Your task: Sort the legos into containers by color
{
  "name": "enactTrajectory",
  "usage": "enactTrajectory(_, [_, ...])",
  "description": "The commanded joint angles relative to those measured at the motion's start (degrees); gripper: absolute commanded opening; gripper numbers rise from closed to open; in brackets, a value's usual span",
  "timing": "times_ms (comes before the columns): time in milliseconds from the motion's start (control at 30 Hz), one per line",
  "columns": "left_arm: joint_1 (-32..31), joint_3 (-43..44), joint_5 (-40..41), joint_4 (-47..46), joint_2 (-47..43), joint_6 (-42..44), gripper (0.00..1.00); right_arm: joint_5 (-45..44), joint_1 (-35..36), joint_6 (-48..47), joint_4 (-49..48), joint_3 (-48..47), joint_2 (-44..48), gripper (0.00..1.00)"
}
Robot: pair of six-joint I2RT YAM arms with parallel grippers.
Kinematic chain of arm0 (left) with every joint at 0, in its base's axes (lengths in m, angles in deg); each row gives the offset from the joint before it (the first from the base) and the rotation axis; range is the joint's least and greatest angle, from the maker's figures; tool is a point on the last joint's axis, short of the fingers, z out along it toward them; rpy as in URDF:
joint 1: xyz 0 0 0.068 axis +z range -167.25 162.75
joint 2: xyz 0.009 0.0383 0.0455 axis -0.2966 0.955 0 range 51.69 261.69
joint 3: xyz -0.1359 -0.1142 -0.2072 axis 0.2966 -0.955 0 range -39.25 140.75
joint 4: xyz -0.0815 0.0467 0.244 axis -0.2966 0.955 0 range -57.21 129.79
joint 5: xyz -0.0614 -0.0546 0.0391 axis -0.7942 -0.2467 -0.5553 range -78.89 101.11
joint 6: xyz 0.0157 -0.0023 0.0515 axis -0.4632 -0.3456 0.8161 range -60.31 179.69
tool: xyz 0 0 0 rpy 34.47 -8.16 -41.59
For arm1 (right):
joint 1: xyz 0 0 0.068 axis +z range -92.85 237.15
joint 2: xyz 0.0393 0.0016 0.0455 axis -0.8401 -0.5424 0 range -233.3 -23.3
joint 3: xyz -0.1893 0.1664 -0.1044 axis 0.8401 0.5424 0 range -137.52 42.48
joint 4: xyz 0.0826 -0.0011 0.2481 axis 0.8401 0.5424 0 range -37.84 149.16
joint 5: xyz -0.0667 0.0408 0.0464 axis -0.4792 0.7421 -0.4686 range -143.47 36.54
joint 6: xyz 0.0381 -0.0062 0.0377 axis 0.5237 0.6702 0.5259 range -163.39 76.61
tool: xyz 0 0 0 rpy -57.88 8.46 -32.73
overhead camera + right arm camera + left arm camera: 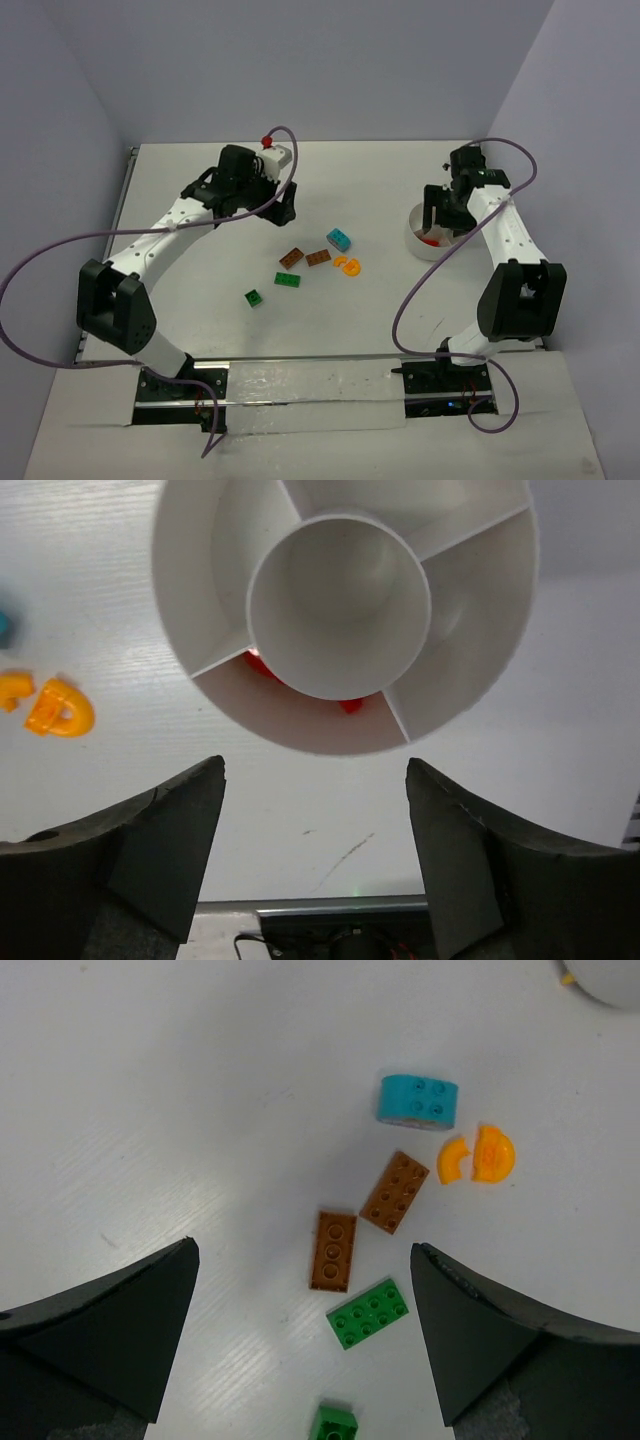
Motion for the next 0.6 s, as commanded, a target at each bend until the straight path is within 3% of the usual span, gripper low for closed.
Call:
enactTrajectory(0, [-2.6,7.0,-10.9,4.9,5.0,17.0,0.98,5.4,-0.1,-1.0,0.7,-5.2,4.2,0.95])
enactTrajectory(33, [-3.2,7.6,-11.9,5.6,5.9,21.5,0.99,6.2,0.0,-1.3,0.9,-5.7,4.7,1.00])
enactTrajectory(67, [-3.7,7.6,-12.8,5.6,6.5,28.6,0.99,6.7,0.0,-1.5,1.0,-6.3,5.2,1.00])
enactTrajectory(267, [-4.9,4.1,-21.7,-3.2,9.2,51.6,0.98,9.2,0.0,-2.5,2.2,-7.5,7.1,1.00])
enactTrajectory(400, [-5.3,15.4,-26.9,7.4,17.8,62.0,0.95,10.5,-0.2,-2.7,2.6,-6.1,8.4,1.00])
enactTrajectory(567, [-7.0,19.4,-29.8,9.8,23.8,69.4,0.95,12.2,-1.1,-4.7,2.6,-4.4,9.8,1.00])
